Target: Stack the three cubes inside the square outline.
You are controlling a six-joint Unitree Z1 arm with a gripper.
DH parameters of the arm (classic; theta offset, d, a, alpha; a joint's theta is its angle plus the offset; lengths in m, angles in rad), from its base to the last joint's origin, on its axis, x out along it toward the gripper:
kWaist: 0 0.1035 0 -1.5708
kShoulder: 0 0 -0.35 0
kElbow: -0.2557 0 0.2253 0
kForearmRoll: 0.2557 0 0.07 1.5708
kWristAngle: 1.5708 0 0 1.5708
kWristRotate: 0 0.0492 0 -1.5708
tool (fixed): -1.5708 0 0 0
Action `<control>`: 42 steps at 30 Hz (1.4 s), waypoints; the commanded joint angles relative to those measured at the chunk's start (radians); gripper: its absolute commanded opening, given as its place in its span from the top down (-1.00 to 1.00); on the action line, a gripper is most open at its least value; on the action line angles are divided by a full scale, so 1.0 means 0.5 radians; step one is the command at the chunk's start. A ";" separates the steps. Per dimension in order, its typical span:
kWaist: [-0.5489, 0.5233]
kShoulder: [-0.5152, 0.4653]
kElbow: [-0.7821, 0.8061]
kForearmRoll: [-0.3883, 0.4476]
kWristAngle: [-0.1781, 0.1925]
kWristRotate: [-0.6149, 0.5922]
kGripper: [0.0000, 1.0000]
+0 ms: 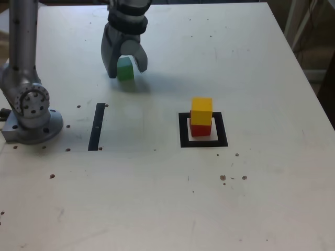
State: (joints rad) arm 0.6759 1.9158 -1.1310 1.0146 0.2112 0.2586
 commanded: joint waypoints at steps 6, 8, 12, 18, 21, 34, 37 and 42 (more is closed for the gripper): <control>0.001 0.004 -0.004 -0.019 0.014 -0.007 0.03; 0.001 0.002 -0.007 -0.020 0.007 -0.008 0.09; 0.001 -0.005 -0.017 -0.019 -0.004 -0.008 0.18; -0.013 -0.012 -0.038 -0.010 -0.009 -0.008 0.22; -0.042 -0.022 -0.066 0.030 -0.008 -0.010 0.23; -0.615 -0.009 -0.659 0.791 -0.054 -0.149 0.23; -0.783 -0.009 -0.780 0.877 -0.118 -0.201 0.23; -1.002 -0.008 -0.996 1.016 -0.155 -0.284 0.23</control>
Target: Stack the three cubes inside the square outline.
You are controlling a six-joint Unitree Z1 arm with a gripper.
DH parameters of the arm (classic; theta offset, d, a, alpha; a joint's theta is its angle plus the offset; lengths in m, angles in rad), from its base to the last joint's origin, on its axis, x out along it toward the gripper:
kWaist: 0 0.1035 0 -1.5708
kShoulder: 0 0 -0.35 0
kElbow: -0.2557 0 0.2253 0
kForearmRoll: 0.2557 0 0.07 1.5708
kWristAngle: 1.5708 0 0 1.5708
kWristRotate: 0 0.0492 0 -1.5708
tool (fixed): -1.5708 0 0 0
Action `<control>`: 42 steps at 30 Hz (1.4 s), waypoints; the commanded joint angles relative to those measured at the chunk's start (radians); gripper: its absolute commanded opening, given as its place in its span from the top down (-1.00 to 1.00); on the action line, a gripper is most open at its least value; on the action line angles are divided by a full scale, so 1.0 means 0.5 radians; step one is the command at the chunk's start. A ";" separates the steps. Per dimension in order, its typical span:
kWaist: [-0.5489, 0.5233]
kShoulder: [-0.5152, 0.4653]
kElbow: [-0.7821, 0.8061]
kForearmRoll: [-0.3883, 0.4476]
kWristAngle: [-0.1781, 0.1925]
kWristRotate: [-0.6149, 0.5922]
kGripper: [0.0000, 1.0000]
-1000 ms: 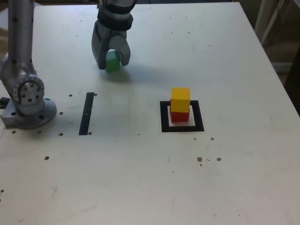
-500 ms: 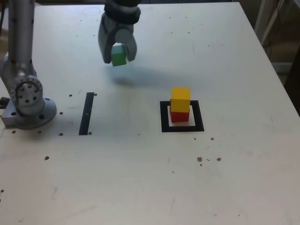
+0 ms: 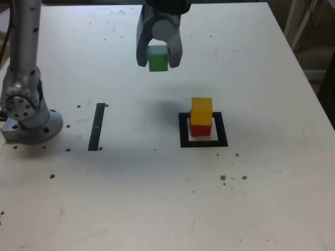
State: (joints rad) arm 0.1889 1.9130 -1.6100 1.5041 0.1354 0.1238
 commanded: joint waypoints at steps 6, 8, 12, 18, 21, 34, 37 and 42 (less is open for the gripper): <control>-0.244 0.040 -0.297 0.174 -0.026 -0.100 0.23; -0.304 0.077 -0.368 0.198 -0.040 -0.124 0.24; -0.373 0.119 -0.465 0.222 -0.057 -0.156 0.33; -0.448 0.156 -0.542 0.227 -0.082 -0.194 0.41; -0.478 0.186 -0.561 0.228 -0.106 -0.206 0.41; -0.641 0.300 -0.626 0.235 -0.139 -0.287 0.41; -0.645 0.362 -0.643 0.235 -0.139 -0.291 0.41; -0.637 0.426 -0.661 0.232 -0.131 -0.283 0.41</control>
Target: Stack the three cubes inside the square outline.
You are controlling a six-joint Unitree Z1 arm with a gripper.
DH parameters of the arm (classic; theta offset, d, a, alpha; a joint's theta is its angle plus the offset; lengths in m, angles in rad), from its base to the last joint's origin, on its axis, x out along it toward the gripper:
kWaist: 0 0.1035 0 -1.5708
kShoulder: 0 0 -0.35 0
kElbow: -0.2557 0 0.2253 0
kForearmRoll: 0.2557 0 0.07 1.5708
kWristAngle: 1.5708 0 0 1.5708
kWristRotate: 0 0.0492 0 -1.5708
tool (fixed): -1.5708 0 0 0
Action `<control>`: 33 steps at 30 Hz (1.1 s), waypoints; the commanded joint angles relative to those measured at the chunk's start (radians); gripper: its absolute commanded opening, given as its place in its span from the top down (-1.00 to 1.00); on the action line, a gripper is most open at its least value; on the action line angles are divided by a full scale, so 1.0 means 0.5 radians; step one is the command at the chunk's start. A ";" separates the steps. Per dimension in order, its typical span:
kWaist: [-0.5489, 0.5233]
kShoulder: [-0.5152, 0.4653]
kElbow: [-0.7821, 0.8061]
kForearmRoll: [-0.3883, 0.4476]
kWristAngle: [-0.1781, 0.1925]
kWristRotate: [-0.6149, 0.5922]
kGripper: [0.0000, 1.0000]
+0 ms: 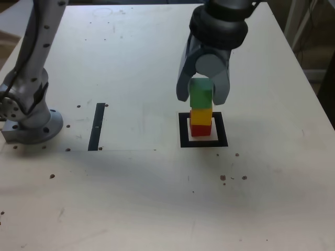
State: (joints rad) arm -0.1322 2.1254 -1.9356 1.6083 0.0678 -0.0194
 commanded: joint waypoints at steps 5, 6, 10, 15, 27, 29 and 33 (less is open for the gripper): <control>0.029 0.002 0.004 0.025 0.020 0.011 0.40; 0.033 0.000 0.007 0.025 0.020 0.012 0.39; 0.037 -0.005 0.015 0.026 0.018 0.014 0.31; 0.037 0.003 0.019 0.026 0.022 0.015 0.17; 0.037 0.024 0.020 0.027 0.010 0.022 -0.18; 0.038 0.028 0.024 0.024 0.007 0.023 -0.35; 0.041 0.038 0.033 0.018 -0.003 0.023 -0.78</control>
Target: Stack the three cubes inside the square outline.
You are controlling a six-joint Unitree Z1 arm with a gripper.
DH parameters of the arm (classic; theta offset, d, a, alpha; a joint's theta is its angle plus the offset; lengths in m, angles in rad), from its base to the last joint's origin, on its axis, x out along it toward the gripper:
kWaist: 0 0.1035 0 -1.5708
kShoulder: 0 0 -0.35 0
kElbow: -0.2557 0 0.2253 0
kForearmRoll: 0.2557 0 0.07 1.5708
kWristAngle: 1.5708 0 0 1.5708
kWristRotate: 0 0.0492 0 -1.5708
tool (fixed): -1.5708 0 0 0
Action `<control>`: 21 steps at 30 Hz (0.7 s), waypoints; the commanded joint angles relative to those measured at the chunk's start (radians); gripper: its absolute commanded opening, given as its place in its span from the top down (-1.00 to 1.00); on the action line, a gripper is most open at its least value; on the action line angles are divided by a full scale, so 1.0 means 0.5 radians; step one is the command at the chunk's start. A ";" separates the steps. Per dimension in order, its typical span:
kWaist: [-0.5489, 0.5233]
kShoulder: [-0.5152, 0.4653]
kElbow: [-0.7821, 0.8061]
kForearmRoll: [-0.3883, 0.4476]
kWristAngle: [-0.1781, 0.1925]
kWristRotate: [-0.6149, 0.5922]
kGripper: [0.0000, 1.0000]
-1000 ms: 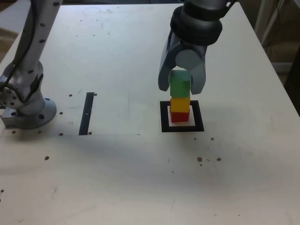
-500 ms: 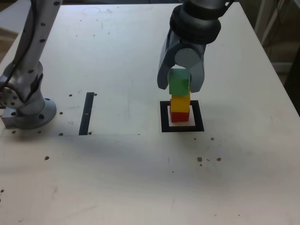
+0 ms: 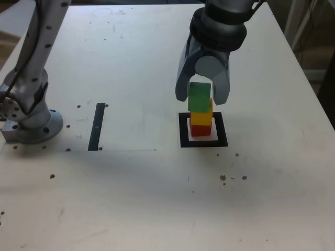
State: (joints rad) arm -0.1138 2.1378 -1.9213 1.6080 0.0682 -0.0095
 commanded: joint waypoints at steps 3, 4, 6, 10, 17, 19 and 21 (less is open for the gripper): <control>0.004 0.012 0.002 0.018 -0.005 0.004 -0.94; 0.005 0.011 0.001 0.018 -0.005 0.004 -0.97; 0.005 0.005 -0.002 0.019 -0.004 0.003 -0.99; 0.005 -0.022 -0.001 0.020 -0.002 0.000 -0.99; 0.005 -0.145 0.049 0.022 -0.001 -0.013 -0.99; 0.005 -0.193 0.069 0.022 -0.001 -0.014 -0.99; 0.005 -0.252 0.095 0.023 -0.002 -0.015 -0.99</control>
State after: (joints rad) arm -0.1129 2.0433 -1.8827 1.6073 0.0673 -0.0150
